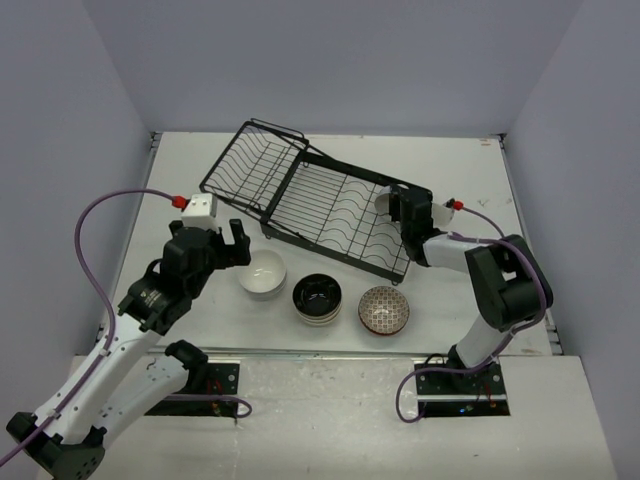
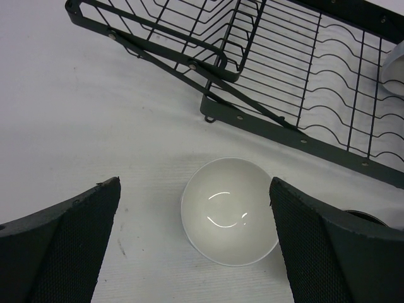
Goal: Unload the bowls from the dish rack
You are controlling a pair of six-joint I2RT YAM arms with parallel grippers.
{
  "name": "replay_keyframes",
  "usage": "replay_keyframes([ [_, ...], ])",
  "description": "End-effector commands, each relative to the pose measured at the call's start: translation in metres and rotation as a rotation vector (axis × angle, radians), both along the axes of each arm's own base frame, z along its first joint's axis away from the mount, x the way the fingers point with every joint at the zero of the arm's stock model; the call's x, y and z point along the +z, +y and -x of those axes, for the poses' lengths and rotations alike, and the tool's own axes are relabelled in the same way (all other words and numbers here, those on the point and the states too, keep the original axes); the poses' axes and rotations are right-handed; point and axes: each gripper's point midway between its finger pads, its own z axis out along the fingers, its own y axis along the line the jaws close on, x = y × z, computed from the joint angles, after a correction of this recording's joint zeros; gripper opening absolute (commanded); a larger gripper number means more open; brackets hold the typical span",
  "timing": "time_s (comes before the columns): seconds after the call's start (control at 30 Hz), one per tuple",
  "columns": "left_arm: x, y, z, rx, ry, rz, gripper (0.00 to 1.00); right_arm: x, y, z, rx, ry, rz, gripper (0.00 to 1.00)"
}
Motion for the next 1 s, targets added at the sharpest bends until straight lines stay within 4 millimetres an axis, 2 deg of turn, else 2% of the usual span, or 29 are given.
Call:
replay_keyframes([
  [0.0,0.008,-0.002,-0.004,-0.022,-0.04,-0.002,1.0,-0.002,-0.01,0.001,-0.029,-0.017,0.072,0.19],
  [0.23,0.008,-0.003,-0.004,-0.029,-0.04,-0.001,1.0,-0.004,-0.009,0.007,-0.014,-0.04,0.104,0.0],
  [0.4,0.009,-0.002,-0.004,-0.028,-0.043,-0.001,1.0,-0.002,-0.006,0.009,0.03,-0.075,0.162,0.0],
  [0.43,0.01,-0.002,-0.004,-0.029,-0.046,-0.001,1.0,0.005,-0.003,0.008,0.044,-0.115,0.17,0.0],
  [0.5,0.009,-0.003,-0.004,-0.03,-0.042,-0.003,1.0,0.007,0.002,0.011,0.1,-0.145,0.247,0.0],
  [0.53,0.009,-0.003,-0.004,-0.032,-0.044,-0.002,1.0,0.019,0.005,0.01,0.116,-0.201,0.26,0.0],
  [0.6,0.009,-0.003,-0.004,-0.032,-0.043,-0.003,1.0,0.02,0.011,0.014,0.177,-0.235,0.34,0.0],
  [0.63,0.009,-0.003,-0.004,-0.032,-0.043,-0.003,1.0,0.031,0.013,0.014,0.184,-0.287,0.347,0.0],
  [0.8,0.009,-0.002,-0.004,-0.031,-0.046,-0.002,1.0,0.042,0.023,0.018,0.27,-0.374,0.469,0.0],
  [0.97,0.01,-0.002,-0.003,-0.027,-0.049,0.0,1.0,0.06,0.044,0.019,0.416,-0.491,0.557,0.0],
])
